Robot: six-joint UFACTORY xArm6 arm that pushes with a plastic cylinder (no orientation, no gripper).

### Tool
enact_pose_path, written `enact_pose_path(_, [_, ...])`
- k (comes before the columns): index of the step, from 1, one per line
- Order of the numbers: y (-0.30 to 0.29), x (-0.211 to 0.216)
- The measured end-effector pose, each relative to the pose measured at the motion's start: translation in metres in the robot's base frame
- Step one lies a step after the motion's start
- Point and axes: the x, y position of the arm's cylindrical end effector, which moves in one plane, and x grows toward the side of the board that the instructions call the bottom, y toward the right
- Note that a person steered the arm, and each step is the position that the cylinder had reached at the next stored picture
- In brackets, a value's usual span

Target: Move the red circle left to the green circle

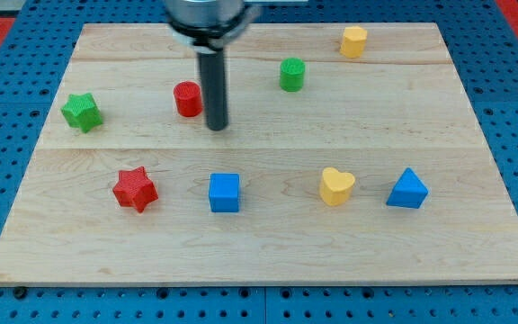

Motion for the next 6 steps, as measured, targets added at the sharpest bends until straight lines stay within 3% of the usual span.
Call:
enact_pose_path(2, [-0.041,-0.048])
enact_pose_path(4, [-0.102,-0.042])
enact_pose_path(6, [-0.057,-0.056])
